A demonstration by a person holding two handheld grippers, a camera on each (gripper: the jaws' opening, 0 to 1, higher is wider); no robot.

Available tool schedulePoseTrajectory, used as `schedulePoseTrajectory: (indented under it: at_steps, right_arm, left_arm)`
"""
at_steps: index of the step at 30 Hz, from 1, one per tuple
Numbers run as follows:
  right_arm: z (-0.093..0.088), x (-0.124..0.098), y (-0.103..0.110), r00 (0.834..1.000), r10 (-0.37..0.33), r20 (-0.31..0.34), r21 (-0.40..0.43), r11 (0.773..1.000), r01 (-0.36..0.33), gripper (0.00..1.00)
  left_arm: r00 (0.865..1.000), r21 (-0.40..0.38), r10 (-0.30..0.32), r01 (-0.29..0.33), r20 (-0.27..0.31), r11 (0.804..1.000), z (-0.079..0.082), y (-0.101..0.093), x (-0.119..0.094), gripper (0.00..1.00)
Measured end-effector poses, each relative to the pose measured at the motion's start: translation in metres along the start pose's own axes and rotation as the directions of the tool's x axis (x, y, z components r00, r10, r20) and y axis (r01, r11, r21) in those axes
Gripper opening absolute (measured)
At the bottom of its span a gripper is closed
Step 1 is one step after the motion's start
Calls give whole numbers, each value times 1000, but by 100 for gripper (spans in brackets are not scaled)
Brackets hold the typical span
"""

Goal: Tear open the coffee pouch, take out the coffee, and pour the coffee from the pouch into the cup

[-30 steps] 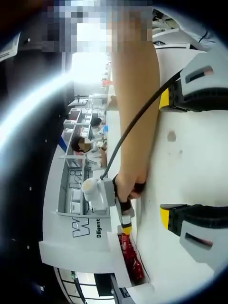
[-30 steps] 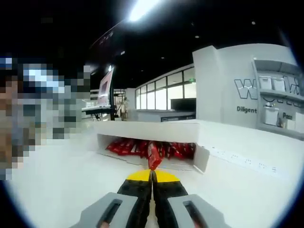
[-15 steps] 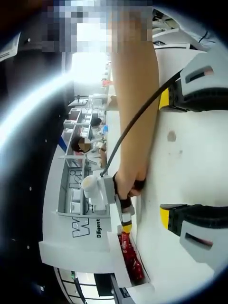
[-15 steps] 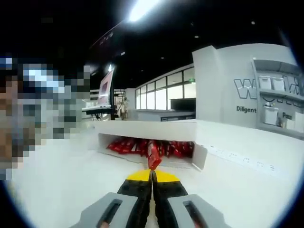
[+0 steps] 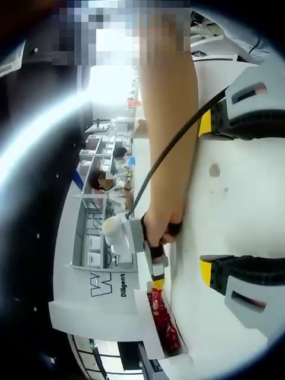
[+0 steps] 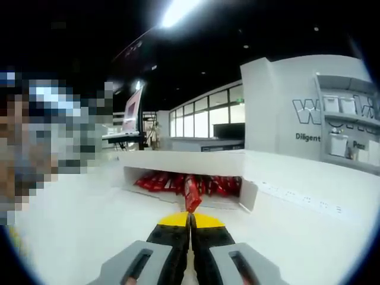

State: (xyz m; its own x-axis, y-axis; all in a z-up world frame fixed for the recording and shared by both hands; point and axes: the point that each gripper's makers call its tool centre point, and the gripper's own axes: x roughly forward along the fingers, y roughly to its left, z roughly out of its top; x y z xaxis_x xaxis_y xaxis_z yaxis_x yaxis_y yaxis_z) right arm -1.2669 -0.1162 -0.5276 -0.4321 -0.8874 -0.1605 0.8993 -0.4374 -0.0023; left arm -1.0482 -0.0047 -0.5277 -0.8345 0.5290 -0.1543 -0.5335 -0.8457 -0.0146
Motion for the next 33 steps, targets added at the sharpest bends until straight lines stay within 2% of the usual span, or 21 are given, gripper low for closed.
schedulePoseTrajectory:
  at_steps: [33]
  right_arm:
    - [-2, -12, -2, 1000, 0, 1, 5, 1000, 0, 2]
  left_arm:
    - [1000, 1, 4, -4, 0, 1000, 0, 2, -1, 80]
